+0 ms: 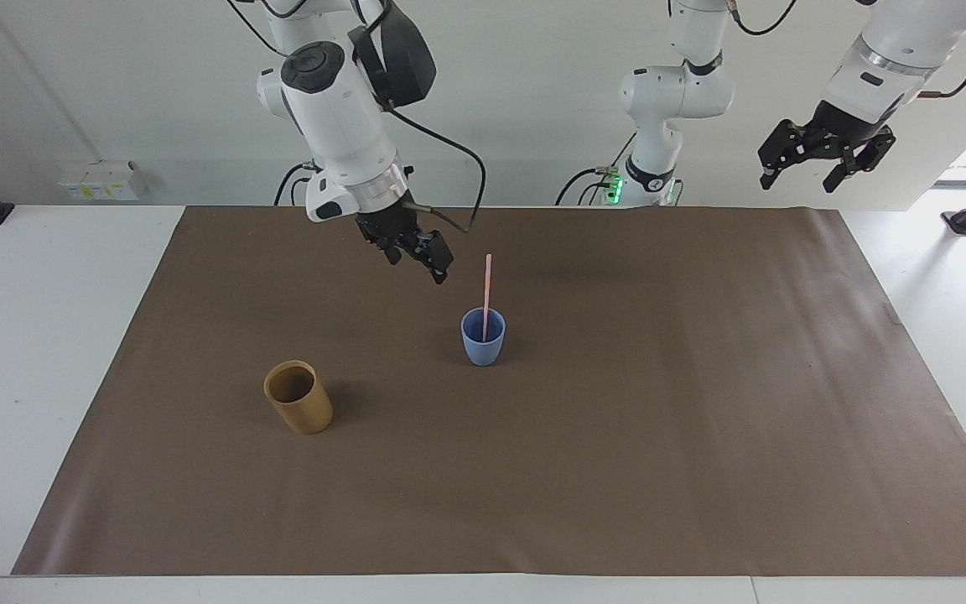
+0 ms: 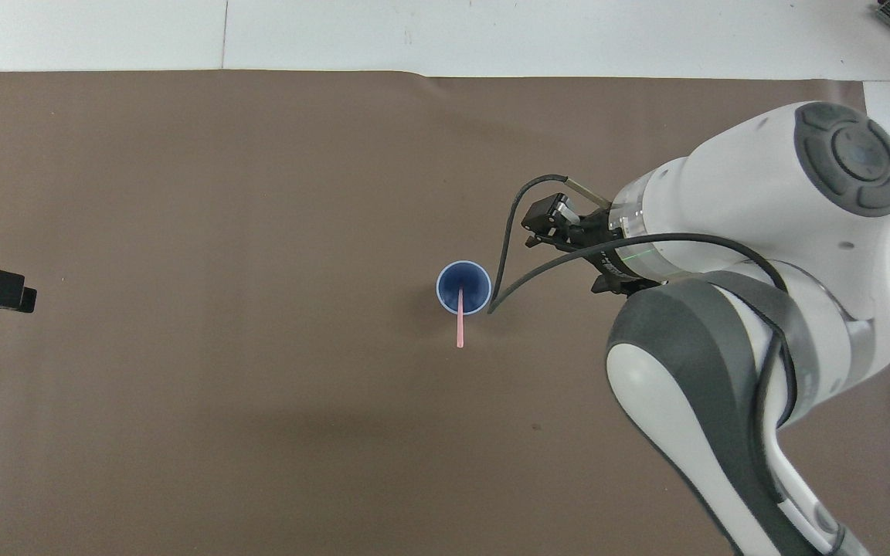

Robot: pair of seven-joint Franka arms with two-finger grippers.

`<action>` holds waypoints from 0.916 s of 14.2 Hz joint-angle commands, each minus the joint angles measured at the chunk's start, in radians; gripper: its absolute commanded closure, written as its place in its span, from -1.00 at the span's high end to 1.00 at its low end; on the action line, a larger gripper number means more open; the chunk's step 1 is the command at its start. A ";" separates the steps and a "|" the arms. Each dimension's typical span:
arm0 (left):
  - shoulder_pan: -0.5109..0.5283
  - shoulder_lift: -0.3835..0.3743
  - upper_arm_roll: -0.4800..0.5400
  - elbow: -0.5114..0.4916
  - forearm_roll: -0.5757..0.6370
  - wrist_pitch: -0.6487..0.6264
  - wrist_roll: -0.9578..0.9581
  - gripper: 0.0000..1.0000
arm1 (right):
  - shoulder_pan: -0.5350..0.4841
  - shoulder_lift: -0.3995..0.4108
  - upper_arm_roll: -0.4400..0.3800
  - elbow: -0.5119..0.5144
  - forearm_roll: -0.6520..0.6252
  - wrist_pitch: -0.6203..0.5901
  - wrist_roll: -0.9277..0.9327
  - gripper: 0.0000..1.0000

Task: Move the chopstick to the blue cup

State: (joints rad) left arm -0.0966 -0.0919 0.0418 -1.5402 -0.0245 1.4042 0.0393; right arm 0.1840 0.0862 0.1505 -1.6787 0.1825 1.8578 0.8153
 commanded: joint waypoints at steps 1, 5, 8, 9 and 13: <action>0.011 -0.012 -0.003 -0.001 -0.005 -0.016 0.004 1.00 | -0.072 -0.054 0.006 -0.009 -0.024 -0.026 -0.177 1.00; 0.011 -0.012 -0.005 -0.001 -0.005 -0.016 0.004 1.00 | -0.155 -0.106 0.001 -0.001 -0.041 -0.104 -0.390 1.00; 0.009 -0.012 -0.005 -0.001 -0.005 -0.016 0.004 1.00 | -0.190 -0.147 -0.002 0.002 -0.101 -0.179 -0.493 1.00; 0.011 -0.012 -0.005 -0.001 -0.005 -0.016 0.004 1.00 | -0.181 -0.155 -0.017 0.002 -0.130 -0.199 -0.516 1.00; 0.011 -0.012 -0.005 -0.001 -0.005 -0.016 0.004 1.00 | -0.189 -0.149 -0.045 0.071 -0.196 -0.299 -0.528 1.00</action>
State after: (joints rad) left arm -0.0966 -0.0919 0.0418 -1.5402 -0.0245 1.4040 0.0393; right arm 0.0065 -0.0715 0.1128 -1.6465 0.0082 1.6060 0.3166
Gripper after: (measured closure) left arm 0.000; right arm 0.000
